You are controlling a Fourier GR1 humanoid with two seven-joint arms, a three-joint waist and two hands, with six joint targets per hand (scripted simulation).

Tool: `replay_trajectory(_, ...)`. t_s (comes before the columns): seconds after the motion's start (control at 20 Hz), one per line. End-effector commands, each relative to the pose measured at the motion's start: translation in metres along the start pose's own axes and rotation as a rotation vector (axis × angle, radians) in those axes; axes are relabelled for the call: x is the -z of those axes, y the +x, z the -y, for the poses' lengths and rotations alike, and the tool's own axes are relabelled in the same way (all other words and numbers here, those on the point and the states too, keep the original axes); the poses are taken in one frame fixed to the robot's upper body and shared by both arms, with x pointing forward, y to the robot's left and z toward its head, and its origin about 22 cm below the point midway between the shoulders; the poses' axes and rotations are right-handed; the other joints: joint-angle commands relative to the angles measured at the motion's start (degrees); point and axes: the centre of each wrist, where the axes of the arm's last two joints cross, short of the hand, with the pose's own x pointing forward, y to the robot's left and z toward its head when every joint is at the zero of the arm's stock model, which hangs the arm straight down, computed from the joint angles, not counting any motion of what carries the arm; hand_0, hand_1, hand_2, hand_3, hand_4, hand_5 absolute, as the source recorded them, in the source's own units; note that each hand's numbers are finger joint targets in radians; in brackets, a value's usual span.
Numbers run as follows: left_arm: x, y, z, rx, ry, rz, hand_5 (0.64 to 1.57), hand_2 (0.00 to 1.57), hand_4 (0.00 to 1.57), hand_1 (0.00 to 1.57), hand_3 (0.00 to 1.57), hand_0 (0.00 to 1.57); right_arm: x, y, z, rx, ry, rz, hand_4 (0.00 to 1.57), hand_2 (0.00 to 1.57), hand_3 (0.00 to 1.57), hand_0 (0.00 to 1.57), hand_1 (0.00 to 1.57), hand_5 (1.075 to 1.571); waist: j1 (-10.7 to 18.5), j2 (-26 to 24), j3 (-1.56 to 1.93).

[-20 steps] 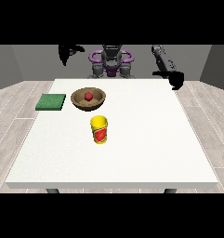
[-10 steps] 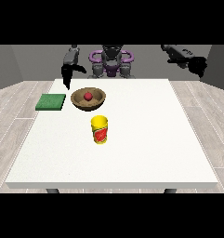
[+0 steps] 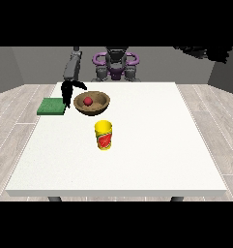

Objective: Pick the cup and pour the ball into the bowl, then pick the bowl and place it on the pad

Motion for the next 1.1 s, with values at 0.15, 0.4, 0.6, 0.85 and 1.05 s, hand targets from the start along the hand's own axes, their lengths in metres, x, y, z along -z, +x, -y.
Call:
replay_trajectory(0.15,0.014,0.031,-0.004,-0.022,-0.038,0.010,1.536,0.00,0.00,0.00,0.00,0.00,0.023,-0.019,0.011,0.063,-0.073,-0.082,0.37,0.00,0.00,0.00,0.00,1.570,2.68,-0.26,-0.02)
replay_trajectory(0.4,0.026,0.055,0.005,-0.023,-0.025,0.037,1.536,0.00,0.00,0.00,0.00,0.00,0.029,-0.035,0.010,0.083,-0.078,-0.087,0.40,0.00,0.00,0.00,0.00,1.571,1.89,0.58,0.00)
replay_trajectory(0.6,0.030,0.084,-0.027,-0.018,-0.019,0.108,1.525,0.00,0.04,0.00,0.00,0.00,0.038,-0.032,0.003,0.063,-0.065,-0.056,0.34,0.00,0.00,0.00,0.00,1.570,2.21,3.98,-0.03)
replay_trajectory(0.85,0.023,0.067,-0.008,-0.020,-0.032,0.084,1.528,0.00,0.00,0.00,0.00,0.00,0.024,-0.050,0.009,0.073,-0.094,-0.087,0.28,0.00,0.00,0.00,0.00,1.566,3.01,2.51,-0.04)
replay_trajectory(1.05,0.040,0.094,0.008,-0.044,-0.056,0.120,1.539,0.00,0.00,0.00,0.00,0.00,0.047,-0.040,-0.017,0.061,-0.089,-0.063,0.39,0.00,0.00,0.00,0.00,1.570,4.92,4.52,0.01)
